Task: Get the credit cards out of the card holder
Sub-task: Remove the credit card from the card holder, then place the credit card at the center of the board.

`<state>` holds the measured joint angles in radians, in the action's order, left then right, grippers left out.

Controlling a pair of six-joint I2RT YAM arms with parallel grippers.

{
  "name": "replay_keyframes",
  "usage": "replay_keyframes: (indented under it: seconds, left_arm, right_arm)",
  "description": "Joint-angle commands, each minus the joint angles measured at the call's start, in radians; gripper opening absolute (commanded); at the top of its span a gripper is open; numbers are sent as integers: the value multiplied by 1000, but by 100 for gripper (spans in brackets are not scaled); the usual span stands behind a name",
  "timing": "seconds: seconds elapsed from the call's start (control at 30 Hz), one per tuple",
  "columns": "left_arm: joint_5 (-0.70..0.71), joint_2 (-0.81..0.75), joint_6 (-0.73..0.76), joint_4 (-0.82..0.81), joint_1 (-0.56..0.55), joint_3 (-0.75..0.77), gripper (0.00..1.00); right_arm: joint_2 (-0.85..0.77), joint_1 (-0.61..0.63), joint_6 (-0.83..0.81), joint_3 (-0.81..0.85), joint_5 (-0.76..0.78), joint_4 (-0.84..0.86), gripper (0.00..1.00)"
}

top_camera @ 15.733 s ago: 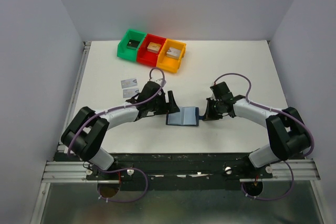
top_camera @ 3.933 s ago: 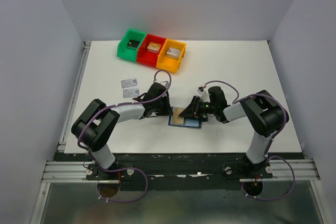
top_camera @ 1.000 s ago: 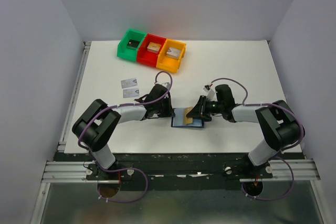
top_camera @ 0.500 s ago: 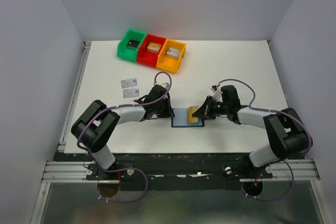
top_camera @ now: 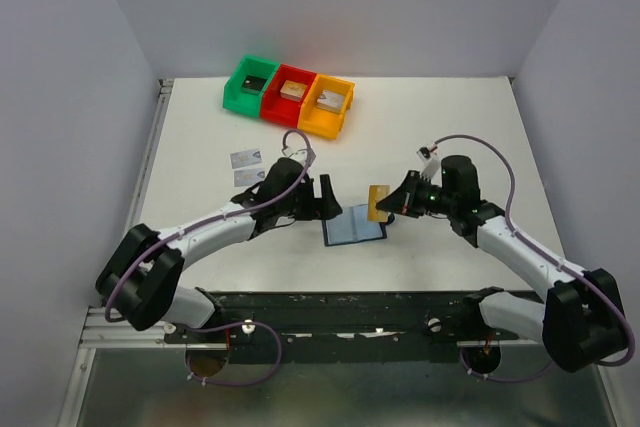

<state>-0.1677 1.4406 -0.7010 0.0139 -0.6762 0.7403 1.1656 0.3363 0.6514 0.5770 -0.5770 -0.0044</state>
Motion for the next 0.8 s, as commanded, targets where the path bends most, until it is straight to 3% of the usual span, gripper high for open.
replay_keyframes:
  seconds: [0.0,0.13,0.27,0.43,0.63,0.7,0.77]
  left_arm:
    - [-22,-161,-11,-47,0,-19,99]
    - [-108,-264,-80,-320,1,-155,97]
    - [-226,-286,-144,-684,3,-283,90]
    - [-328,-299,-143,-816,12,-297,86]
    - [-492,-399,-175,-801,128,-294,86]
    - [-562,-427,-151,-722,159,-266,87]
    - [-639,-430,-115,-657,167,-220,87]
  right_arm:
    - [-66,-3,-24,-6,-81,117,0]
    - [-130,-3,135,-130,-132,476,0]
    - [-64,-3,290,-163,-219,734,0]
    - [46,-3,369,-128,-389,882,0]
    - [94,3,337,-54,-622,793,0]
    - [53,23,234,-13,-647,607,0]
    - [0,70,-42,74,-600,250,0]
